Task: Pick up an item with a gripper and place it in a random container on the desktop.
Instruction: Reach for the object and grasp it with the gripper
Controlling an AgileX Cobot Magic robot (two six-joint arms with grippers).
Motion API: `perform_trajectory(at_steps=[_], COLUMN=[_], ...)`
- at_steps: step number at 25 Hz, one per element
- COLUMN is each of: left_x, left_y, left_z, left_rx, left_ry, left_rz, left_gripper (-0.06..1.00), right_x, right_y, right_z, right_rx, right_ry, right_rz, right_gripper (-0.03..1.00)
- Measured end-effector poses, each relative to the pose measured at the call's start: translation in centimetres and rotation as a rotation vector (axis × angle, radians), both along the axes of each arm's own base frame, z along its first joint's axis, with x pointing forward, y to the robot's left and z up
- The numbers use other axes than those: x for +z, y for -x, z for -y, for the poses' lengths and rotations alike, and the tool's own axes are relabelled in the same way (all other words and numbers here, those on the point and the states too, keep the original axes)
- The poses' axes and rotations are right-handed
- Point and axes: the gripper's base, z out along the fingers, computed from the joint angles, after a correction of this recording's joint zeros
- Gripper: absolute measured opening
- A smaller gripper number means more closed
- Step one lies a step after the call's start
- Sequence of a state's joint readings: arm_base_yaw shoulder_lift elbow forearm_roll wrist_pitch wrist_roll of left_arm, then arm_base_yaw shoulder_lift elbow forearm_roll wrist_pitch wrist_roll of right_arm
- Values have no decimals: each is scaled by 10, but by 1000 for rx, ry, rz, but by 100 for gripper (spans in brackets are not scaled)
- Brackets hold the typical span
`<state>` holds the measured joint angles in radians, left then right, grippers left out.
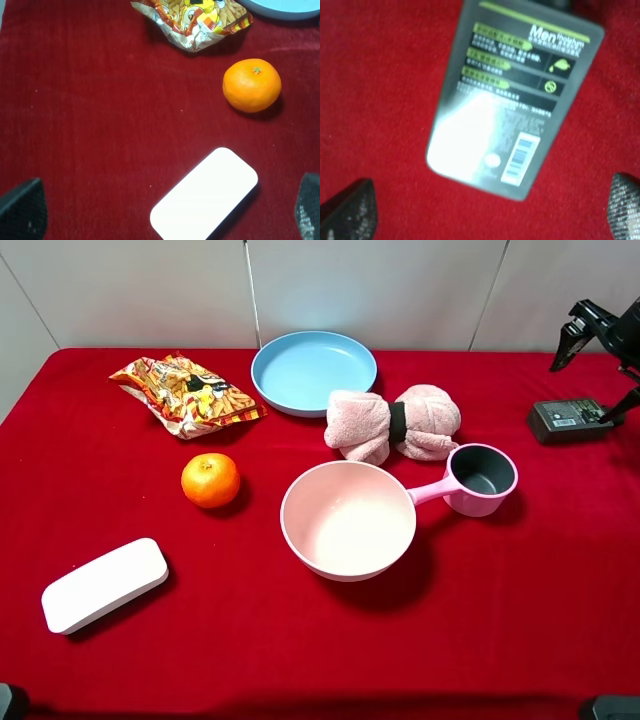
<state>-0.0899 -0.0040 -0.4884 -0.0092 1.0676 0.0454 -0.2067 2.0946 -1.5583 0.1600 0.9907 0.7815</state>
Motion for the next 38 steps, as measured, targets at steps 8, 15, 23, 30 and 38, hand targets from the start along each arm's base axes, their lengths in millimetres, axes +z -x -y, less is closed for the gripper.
perform_trajectory(at_steps=[8,15,23,30,38], left_x=[0,0,0,0,0], left_y=[0,0,0,0,0], left_z=[0,0,0,0,0], left_rx=[0,0,0,0,0], left_ry=[0,0,0,0,0], left_rz=[0,0,0,0,0], left_gripper=[99,99,99,99,99], right_x=[-23,-43,-52,-52,-55], right_y=[-4,-7,-8,-9,-10], right_z=[4,6,9,12,13], right_rx=[-17,-53,-72,-89,-103], right_ry=[-13,-16,11,37,44], right_rz=[-29,-43,-61,-41,-44], right_gripper=[69,69,69,69,69])
